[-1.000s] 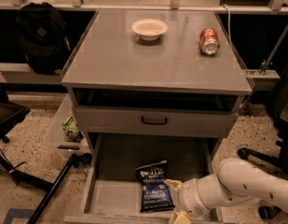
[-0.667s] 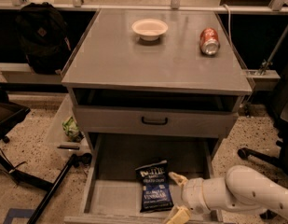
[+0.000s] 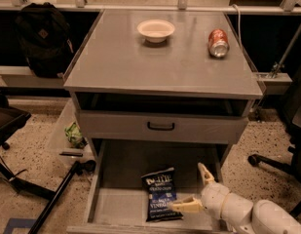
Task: Pick blue chip bag from middle drawer and place on counter
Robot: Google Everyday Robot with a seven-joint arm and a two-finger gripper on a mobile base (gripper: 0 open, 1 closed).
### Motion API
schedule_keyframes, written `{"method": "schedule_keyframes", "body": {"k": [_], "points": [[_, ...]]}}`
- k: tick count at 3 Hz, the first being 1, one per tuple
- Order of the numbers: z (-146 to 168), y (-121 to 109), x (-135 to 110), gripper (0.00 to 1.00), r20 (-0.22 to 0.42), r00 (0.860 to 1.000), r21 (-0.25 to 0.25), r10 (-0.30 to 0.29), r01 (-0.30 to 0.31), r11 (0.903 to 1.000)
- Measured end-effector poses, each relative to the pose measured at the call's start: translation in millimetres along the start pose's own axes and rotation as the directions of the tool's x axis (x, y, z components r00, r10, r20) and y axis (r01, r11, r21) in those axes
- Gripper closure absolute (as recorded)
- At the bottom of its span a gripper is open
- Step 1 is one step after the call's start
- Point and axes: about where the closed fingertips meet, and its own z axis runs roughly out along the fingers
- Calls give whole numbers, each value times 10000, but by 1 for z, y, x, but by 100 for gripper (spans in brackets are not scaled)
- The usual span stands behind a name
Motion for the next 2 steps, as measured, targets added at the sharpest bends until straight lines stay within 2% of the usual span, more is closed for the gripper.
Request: {"method": "schedule_keyframes", "body": {"k": [1,2], "points": [[-9,-34,-6,0,1158,9923,1576,434,-615,9856],[-16,-53,-9,0,1811,9817,2393,587,-1019,9656]]}}
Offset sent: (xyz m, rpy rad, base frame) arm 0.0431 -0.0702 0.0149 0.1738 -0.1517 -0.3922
